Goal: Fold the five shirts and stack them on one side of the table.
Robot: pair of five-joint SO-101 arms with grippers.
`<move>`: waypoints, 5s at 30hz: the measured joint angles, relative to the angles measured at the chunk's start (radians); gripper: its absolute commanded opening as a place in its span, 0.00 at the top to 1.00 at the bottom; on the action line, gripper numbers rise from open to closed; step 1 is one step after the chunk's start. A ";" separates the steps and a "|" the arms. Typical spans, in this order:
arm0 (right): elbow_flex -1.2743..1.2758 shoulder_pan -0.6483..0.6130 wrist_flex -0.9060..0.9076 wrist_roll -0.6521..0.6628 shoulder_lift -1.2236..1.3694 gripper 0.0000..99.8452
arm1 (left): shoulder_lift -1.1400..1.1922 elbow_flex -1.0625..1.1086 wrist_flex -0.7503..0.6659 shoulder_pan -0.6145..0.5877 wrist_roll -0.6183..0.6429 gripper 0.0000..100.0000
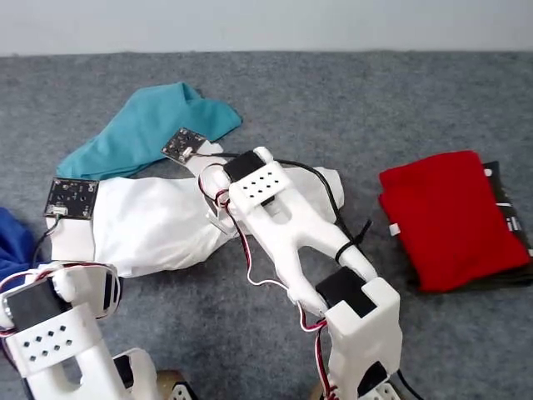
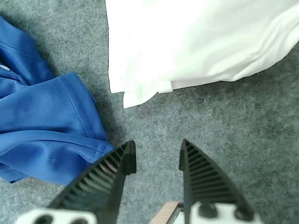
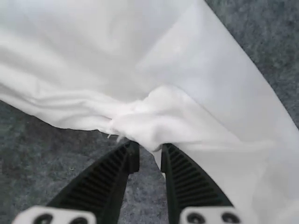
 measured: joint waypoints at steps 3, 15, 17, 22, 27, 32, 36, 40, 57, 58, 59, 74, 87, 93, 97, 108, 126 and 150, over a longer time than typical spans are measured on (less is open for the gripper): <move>0.000 0.000 0.000 0.000 0.000 0.90 | 0.000 0.000 0.000 0.000 0.000 0.84; -0.061 0.058 0.000 0.000 0.000 0.90 | 0.000 0.000 0.000 0.000 0.000 0.84; -0.063 0.060 0.000 0.000 0.000 0.90 | 0.000 0.000 0.000 0.000 0.000 0.84; -0.064 0.061 0.000 0.000 0.043 0.90 | 0.000 0.000 0.000 0.000 0.000 0.84; -0.064 0.061 -0.014 0.000 0.121 0.90 | 0.000 0.000 -0.003 0.000 0.000 0.84; -0.064 0.061 -0.091 -0.031 0.158 0.90 | 0.000 0.000 -0.003 0.000 0.000 0.84; -0.064 0.048 -0.109 -0.066 0.158 0.90 | 0.000 0.014 -0.006 0.000 0.000 0.84; -0.064 -0.008 -0.077 -0.074 0.150 0.90 | 0.000 0.018 -0.012 0.000 0.000 0.84; -0.064 -0.114 -0.037 -0.097 0.172 0.90 | 0.000 0.018 -0.012 0.000 0.000 0.84; -0.064 -0.121 -0.029 -0.112 0.172 0.90 | 0.000 0.018 -0.012 0.000 0.000 0.84; -0.064 -0.135 -0.020 -0.121 0.172 0.90 | 0.000 0.018 -0.012 0.000 0.000 0.84; -0.253 0.049 0.229 -0.071 0.003 0.90 | 0.000 0.017 -0.012 0.000 0.000 0.84; -0.166 0.545 0.344 -0.051 0.005 0.90 | 0.250 -0.110 -0.012 0.060 0.005 0.84; -0.106 0.497 0.344 -0.051 0.014 0.90 | 0.552 -0.308 -0.012 0.249 0.103 0.84; -0.101 0.445 0.344 -0.051 0.014 0.90 | 0.701 -0.408 -0.012 0.394 0.149 0.84; -0.101 0.442 0.344 -0.051 0.014 0.90 | 0.842 -0.600 0.040 0.272 0.247 0.84; -0.012 0.345 0.230 -0.051 0.026 0.90 | 0.844 -0.500 0.052 0.009 0.236 0.84; 0.285 0.488 0.029 0.069 0.040 0.90 | 0.844 -0.496 0.052 0.009 0.235 0.84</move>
